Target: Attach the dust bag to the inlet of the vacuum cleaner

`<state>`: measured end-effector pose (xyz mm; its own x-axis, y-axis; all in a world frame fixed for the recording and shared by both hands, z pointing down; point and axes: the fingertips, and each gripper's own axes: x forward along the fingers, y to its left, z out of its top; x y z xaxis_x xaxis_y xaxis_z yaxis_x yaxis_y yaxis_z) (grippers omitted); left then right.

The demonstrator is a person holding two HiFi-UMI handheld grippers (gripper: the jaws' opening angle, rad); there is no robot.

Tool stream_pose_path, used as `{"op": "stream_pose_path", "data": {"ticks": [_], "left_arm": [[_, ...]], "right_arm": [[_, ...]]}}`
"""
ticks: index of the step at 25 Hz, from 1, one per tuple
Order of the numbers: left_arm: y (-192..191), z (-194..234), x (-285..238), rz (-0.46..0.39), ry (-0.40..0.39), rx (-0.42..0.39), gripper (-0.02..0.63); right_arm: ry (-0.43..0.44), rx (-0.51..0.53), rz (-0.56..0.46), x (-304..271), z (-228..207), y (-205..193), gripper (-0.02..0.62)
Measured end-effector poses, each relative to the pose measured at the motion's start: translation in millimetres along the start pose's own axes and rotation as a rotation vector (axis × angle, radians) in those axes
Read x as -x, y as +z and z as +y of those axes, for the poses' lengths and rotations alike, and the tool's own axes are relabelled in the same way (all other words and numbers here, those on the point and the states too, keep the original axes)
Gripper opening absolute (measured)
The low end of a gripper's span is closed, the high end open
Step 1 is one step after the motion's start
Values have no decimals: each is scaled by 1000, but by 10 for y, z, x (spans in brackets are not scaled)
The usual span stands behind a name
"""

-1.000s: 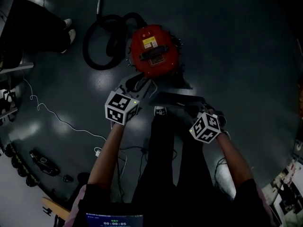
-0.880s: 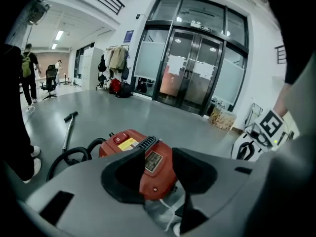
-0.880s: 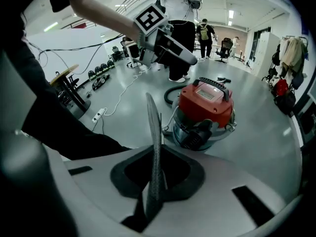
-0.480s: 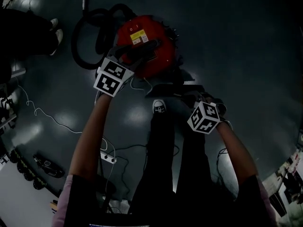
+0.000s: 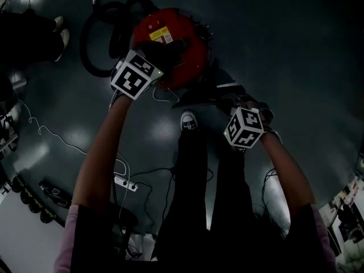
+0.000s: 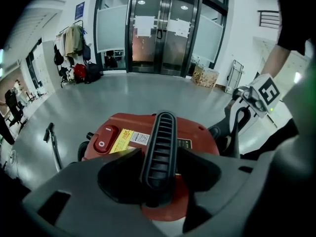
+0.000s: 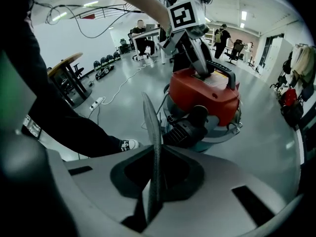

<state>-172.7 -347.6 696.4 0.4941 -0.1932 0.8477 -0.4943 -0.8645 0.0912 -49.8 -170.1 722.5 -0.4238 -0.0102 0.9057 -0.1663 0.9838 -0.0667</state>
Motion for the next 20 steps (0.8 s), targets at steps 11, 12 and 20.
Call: {"op": "stream_pose_path", "data": {"ticks": [11,12,20], "left_arm": [[39,31,-7,-33,-10,60,212],[40,30,-12,-36,-11,60,212],[33,41,-1,-52,-2,59,212]], "right_arm": [[-10,-138,-14,-126,-222,8,41],[-12,-183,-19,-127,-246,1,41],[-37,-662,-96,-171,-381,-40,61]]}}
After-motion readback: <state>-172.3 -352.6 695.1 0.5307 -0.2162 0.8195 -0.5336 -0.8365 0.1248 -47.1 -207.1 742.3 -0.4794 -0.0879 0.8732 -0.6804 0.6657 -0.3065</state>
